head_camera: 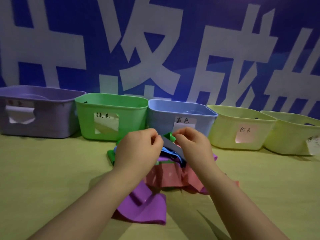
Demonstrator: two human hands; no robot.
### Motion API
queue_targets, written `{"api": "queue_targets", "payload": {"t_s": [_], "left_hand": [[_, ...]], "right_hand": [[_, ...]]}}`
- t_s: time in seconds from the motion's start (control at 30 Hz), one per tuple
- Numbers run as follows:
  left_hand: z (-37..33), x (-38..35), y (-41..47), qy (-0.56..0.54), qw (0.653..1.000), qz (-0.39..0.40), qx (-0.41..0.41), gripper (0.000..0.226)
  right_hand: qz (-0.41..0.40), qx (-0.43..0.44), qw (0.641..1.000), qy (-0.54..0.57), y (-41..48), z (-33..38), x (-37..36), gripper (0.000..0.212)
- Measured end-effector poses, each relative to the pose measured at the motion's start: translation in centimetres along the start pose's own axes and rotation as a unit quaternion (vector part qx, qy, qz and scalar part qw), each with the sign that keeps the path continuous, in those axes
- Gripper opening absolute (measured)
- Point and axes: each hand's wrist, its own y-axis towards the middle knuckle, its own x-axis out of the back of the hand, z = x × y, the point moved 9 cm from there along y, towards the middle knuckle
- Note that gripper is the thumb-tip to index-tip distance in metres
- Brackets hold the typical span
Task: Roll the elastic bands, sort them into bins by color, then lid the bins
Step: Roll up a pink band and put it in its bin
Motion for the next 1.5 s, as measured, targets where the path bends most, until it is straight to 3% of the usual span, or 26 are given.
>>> {"api": "queue_targets", "payload": {"t_s": [0.27,0.33,0.47,0.57,0.63,0.73,0.87,1.07,1.13,1.33,1.5], "left_hand": [[0.5,-1.3,-0.6,0.049,0.998,0.019,-0.017,0.023],[0.6,-1.7,-0.7,0.027,0.999,0.035,-0.022,0.012],[-0.4,-2.9,-1.3,0.003,0.994,0.093,-0.051,0.031],[-0.7,-3.2,-1.5,-0.003,0.993,0.100,-0.069,0.029],[-0.7,-3.4,-1.5,-0.005,0.992,0.098,-0.077,0.023],[-0.8,-3.9,-1.6,-0.010,0.989,0.105,-0.103,0.023],[-0.5,-5.6,-2.2,0.024,0.978,0.175,-0.112,0.031],[-0.2,-6.3,-2.4,0.049,0.964,0.241,-0.099,0.081],[0.2,-6.3,-2.2,0.091,0.960,0.241,-0.105,0.088],[2.7,-4.2,-0.3,0.133,0.969,0.204,-0.049,0.066],[2.2,-2.2,0.4,0.047,0.990,0.129,-0.028,0.041]], "right_hand": [[0.032,0.008,0.996,-0.080,0.0,-1.4,0.3,0.021],[0.087,0.016,0.990,-0.107,-0.2,-1.5,-0.1,0.023],[0.245,0.053,0.938,-0.239,-1.3,-2.0,-2.2,0.011],[0.288,0.075,0.907,-0.298,-2.0,-2.7,-3.2,0.016],[0.267,0.100,0.911,-0.299,-1.8,-2.2,-3.0,0.015],[0.198,0.108,0.948,-0.226,-1.0,-0.9,-1.7,0.021],[0.162,0.089,0.970,-0.156,-0.6,-0.5,-0.9,0.017],[0.104,0.050,0.991,-0.068,0.0,-1.2,0.3,0.016],[0.083,0.044,0.994,-0.049,0.2,-1.3,0.8,0.016],[0.005,0.027,0.999,-0.031,1.0,-2.0,2.6,0.016],[0.001,0.017,0.999,-0.040,1.2,-2.5,2.8,0.009]]}}
